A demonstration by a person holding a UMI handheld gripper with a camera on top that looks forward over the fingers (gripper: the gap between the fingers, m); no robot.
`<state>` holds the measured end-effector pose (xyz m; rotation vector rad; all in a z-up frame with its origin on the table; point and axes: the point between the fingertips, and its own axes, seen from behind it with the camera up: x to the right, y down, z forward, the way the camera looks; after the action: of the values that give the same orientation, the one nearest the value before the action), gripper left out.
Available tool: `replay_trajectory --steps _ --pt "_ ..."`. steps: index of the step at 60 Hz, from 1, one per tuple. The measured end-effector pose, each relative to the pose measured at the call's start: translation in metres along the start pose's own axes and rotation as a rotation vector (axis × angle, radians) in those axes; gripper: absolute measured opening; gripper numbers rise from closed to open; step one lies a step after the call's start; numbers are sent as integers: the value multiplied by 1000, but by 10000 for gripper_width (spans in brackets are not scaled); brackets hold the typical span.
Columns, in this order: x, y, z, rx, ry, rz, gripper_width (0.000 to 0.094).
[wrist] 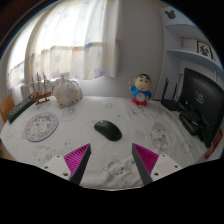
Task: Arrange mouse
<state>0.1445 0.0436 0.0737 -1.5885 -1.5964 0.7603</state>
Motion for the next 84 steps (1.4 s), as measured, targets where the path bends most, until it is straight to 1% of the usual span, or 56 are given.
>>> replay_trajectory --steps 4,11,17,31,34,37,53,57,61,63,65,68,77,84 --pt "2 0 19 6 -3 -14 857" --pt "0 -1 56 25 -42 -11 857" --pt "5 -3 85 28 -45 -5 855" --pt "2 -12 153 21 -99 -21 853" --pt "0 -16 165 17 -114 -18 864" --pt "1 -20 176 13 -121 -10 851" --pt "20 -41 213 8 -91 6 838" --pt "21 -45 216 15 -89 -3 799" --pt "21 -47 218 22 -94 -16 709" --pt "20 -47 218 18 -97 -14 633" --pt "19 -46 219 14 -98 -8 515" --pt "22 -45 219 8 -76 -1 496" --pt "24 -50 218 -30 -55 -18 422" --pt "7 -83 199 -15 -73 1 408"
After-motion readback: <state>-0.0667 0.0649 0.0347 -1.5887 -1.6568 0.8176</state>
